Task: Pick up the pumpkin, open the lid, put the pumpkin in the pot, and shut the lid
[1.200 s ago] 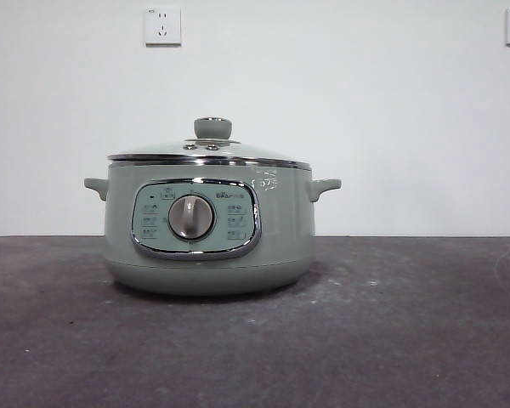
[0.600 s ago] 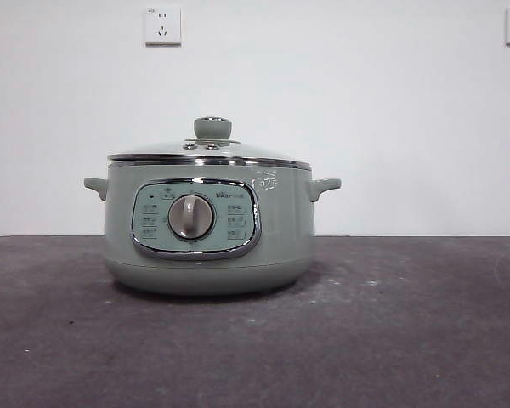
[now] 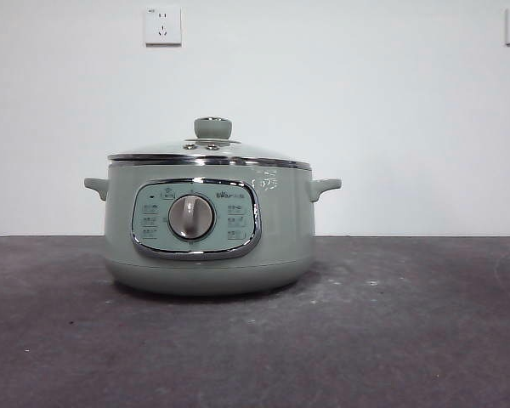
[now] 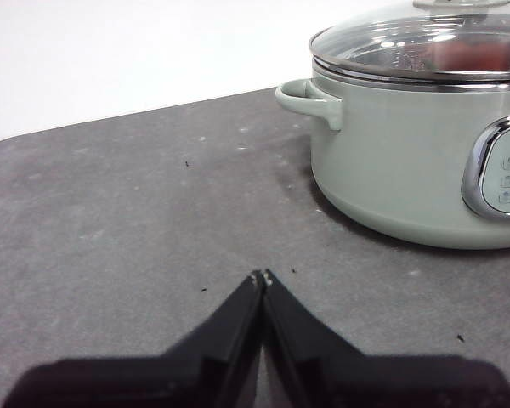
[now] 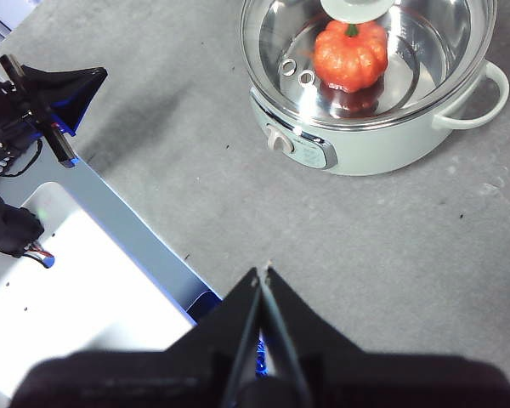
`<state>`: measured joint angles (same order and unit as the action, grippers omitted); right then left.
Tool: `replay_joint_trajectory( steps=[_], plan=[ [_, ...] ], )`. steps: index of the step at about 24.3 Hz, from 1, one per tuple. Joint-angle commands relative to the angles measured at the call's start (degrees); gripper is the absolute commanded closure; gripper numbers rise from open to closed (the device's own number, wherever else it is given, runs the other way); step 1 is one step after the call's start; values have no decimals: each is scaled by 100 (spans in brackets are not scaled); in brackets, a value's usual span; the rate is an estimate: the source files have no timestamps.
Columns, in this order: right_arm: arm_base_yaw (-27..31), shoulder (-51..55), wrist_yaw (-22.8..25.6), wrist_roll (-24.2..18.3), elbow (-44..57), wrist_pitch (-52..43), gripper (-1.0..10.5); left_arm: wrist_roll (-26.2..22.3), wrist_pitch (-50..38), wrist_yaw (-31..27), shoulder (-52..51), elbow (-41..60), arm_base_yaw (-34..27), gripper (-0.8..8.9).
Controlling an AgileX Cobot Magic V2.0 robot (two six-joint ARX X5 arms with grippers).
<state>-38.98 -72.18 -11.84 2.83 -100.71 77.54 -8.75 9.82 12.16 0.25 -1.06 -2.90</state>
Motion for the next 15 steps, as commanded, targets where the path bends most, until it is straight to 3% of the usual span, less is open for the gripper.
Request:
replay_joint_trajectory(
  steps=[1, 3, 8, 13, 15],
  plan=[
    [125, 98, 22, -57, 13, 57, 946, 46, -7, -2, -13, 92, -17, 817],
    [420, 319, 20, -518, 15, -15, 946, 46, -7, -4, -13, 92, -17, 817],
    [1305, 1512, -258, -310, 815, -2055, 946, 46, -9, -4, -13, 92, -17, 817],
    [2673, 3324, -321, -313, 3550, -4623, 946, 46, -9, -4, -13, 92, -17, 817],
    [2975, 3801, -304, -315, 4341, -5296, 946, 46, -11, -4, -13, 92, -17, 817]
  ],
)
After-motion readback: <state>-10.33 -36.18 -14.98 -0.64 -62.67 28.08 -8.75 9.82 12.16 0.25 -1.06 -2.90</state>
